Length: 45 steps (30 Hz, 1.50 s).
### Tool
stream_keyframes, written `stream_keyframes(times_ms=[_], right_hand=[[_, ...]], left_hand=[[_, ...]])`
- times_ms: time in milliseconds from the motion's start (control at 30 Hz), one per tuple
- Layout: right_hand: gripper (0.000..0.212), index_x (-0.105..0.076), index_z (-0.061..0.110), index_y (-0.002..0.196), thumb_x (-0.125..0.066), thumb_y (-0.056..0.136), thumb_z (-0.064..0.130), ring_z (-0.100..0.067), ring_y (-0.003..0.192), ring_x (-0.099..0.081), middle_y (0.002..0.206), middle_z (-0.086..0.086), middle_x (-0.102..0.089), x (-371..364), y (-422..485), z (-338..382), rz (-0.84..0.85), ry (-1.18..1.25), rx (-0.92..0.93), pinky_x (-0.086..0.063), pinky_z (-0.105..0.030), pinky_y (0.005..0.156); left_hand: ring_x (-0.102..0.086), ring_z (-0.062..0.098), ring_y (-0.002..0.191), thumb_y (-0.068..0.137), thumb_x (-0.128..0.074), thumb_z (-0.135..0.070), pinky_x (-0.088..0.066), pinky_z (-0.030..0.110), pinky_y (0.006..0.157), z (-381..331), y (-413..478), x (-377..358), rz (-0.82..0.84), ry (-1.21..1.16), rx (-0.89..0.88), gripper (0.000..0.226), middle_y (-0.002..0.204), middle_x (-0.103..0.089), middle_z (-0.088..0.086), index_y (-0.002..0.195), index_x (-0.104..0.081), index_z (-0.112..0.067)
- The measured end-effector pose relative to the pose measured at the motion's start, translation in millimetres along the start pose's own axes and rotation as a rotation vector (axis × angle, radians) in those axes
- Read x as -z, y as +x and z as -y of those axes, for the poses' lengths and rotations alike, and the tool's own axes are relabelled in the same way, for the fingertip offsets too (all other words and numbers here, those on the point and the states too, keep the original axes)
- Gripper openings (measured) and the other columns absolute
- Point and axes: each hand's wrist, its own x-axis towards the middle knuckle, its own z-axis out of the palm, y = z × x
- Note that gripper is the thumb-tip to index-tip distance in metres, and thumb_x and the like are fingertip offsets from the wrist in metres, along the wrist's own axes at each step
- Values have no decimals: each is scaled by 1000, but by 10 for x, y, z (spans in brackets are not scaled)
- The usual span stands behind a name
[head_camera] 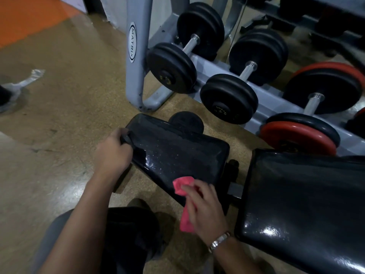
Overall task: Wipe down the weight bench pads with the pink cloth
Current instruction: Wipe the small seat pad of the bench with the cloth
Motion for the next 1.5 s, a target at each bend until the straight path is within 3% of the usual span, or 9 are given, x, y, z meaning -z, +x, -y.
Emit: stream_keyframes(times_ms=[167, 367, 533, 700, 867, 1033, 1200, 1367, 1500], right_hand=[[39, -69, 21, 122, -69, 88, 3, -16, 101, -53, 119, 5, -57, -74, 325, 48, -117, 8, -180, -55, -30, 83], [36, -67, 22, 122, -55, 89, 13, -19, 100, -55, 122, 3, -58, 0, 220, -43, 67, -44, 129, -55, -30, 82], [35, -70, 19, 122, -65, 91, 6, -19, 102, -56, 121, 3, -60, -75, 448, 85, -47, -14, -107, -57, -33, 82], [35, -70, 21, 118, -60, 87, 9, -18, 100, -56, 120, 5, -59, 54, 209, -39, 51, -41, 89, -54, -29, 83], [36, -72, 18, 119, -67, 87, 1, -19, 101, -56, 115, 4, -62, 61, 444, -112, -109, -31, -246, -58, -37, 84], [39, -73, 21, 119, -70, 85, 2, -17, 102, -56, 118, 5, -63, 151, 248, -167, 6, -83, -97, -53, -27, 79], [33, -73, 19, 119, -61, 93, 3, -20, 111, -55, 117, 4, -63, 194, 663, -216, -79, -43, -430, -50, -29, 93], [33, -76, 22, 111, -65, 88, 2, -13, 103, -56, 113, 9, -64, 279, 507, -239, 16, -50, -279, -45, -21, 87], [34, -76, 28, 105, -60, 89, 2, -15, 106, -61, 111, 10, -65, 374, 848, -460, -27, -35, -494, -46, -22, 88]], left_hand=[[-60, 31, 100, 75, -42, -13, -43, 36, 77, 19, 30, -15, -24, -10, -21, 51, 109, -70, 7, 118, -64, -28], [-60, 34, 104, 79, -46, -5, -37, 34, 75, 58, 75, -23, -46, 27, -16, 50, 111, -70, 9, 121, -63, -27], [-60, 35, 109, 76, -44, -7, -45, 37, 82, 67, 75, -26, -22, 3, 3, 56, 114, -70, 8, 124, -62, -28], [-58, 36, 115, 77, -44, -8, -46, 40, 91, 65, 68, -26, -18, 14, 12, 57, 119, -69, 9, 127, -61, -28], [-58, 36, 114, 80, -43, -6, -44, 37, 85, 44, 67, -31, -14, 6, 13, 57, 118, -69, 10, 131, -59, -25], [-60, 36, 108, 81, -46, -7, -41, 36, 80, 60, 86, -28, -15, 32, 2, 51, 116, -69, 12, 125, -61, -27], [-59, 35, 108, 78, -46, -5, -42, 36, 81, 56, 106, -38, 6, 28, 8, 52, 115, -68, 11, 123, -61, -26], [-59, 37, 106, 79, -45, -7, -44, 40, 82, 40, 77, -4, 75, 69, 16, 53, 113, -67, 11, 126, -56, -28], [-58, 37, 114, 75, -42, -18, -43, 41, 86, 29, 42, 18, 160, 97, -1, 64, 124, -65, 12, 138, -47, -30]])
